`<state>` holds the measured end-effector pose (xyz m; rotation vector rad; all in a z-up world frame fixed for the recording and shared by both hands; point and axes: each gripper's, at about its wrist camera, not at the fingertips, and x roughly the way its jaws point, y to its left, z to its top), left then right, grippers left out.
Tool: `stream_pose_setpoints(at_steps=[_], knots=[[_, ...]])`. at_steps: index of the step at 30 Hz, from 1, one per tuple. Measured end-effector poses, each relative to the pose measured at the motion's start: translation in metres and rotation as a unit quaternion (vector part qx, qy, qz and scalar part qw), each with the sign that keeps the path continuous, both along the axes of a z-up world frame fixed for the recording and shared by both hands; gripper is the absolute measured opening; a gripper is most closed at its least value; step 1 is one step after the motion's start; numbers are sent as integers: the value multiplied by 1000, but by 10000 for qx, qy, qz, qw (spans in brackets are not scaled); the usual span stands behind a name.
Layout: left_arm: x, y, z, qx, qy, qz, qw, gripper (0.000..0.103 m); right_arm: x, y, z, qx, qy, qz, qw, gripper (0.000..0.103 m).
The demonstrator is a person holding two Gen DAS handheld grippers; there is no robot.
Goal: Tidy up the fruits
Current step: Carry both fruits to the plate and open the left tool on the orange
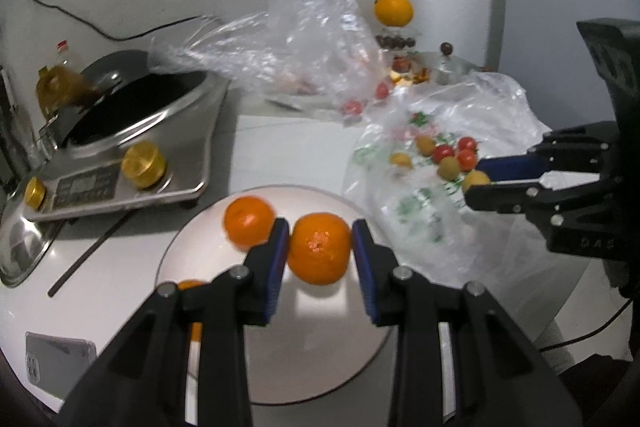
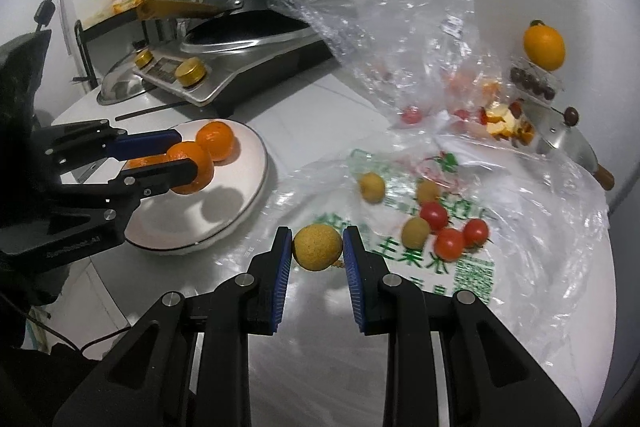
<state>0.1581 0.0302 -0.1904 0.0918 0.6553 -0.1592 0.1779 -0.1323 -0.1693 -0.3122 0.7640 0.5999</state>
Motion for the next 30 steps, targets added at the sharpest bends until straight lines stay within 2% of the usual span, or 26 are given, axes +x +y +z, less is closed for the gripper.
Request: stream_pose_setpoints(at_steps=[11,19,30], knots=[[2,37,-21,140,50,338,9993,33,1,49,-6,-12,11,346,9994,28],[8,46,-21,25,-50,281,9996,33,15,83,-18,-31,113,464,9989,28],[21,54,-22,28,-34,359,9993,34,39,104,-32,-22,271,503,9984,28]])
